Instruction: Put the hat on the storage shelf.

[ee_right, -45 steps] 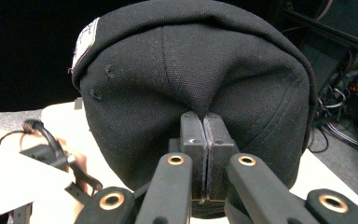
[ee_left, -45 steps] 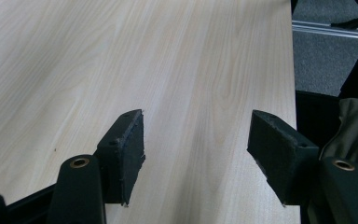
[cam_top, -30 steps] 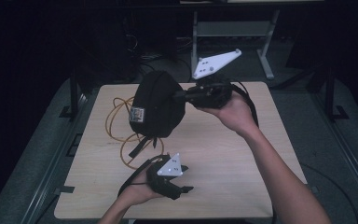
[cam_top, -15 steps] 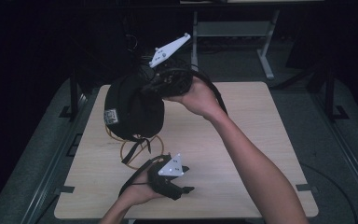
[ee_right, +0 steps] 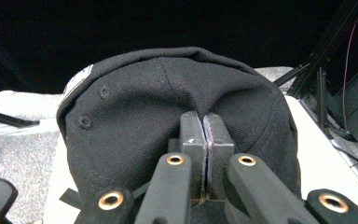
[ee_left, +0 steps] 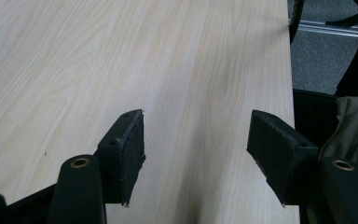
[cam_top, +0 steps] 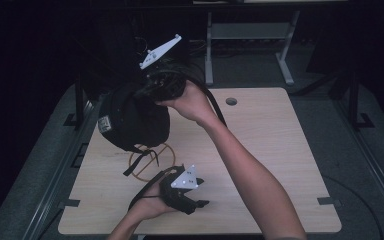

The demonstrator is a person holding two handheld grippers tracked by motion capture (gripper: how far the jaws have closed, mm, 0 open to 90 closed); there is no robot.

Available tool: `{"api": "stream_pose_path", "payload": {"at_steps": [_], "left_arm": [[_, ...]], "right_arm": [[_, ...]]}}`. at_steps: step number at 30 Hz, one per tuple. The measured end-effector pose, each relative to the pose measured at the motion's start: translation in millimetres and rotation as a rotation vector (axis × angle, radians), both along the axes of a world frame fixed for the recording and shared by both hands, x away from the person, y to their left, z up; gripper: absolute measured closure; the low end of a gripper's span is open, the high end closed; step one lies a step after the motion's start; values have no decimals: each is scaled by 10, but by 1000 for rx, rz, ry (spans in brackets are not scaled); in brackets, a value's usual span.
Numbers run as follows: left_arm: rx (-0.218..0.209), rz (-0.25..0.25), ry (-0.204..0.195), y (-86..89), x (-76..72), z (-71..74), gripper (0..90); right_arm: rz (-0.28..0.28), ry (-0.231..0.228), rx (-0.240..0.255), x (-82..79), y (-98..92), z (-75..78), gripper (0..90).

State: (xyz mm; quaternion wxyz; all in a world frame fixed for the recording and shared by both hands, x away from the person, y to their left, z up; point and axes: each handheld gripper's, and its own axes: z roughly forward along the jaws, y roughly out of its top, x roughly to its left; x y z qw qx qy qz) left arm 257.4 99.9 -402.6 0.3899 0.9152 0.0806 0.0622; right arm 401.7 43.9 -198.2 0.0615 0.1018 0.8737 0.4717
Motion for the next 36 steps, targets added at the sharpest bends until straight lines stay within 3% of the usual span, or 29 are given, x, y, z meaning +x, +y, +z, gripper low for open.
{"api": "stream_pose_path", "payload": {"at_steps": [8,9,16,18,19,24,32,34,36], "left_arm": [[-23,4,11,-7,-2,-10,362],[-10,-3,8,-1,5,-4,362],[-25,1,16,-10,-4,-18,362],[-29,2,17,-3,-3,-21,362],[-29,2,17,3,-2,-17,362],[-39,6,15,13,-4,-4,361],[-47,29,6,44,-3,-6,340],[-69,43,28,47,3,-18,322],[-63,43,27,53,17,-18,316]], "right_arm": [[-10,43,32,67,219,-65,887],[-13,46,24,71,292,-83,886],[-12,46,-1,77,527,-193,884],[-16,45,-1,81,593,-239,854],[-24,45,8,83,625,-263,733],[-36,61,6,80,583,-257,622],[-57,80,26,81,349,-267,478],[-62,92,37,86,234,-270,444],[-65,90,44,85,157,-263,419]]}}
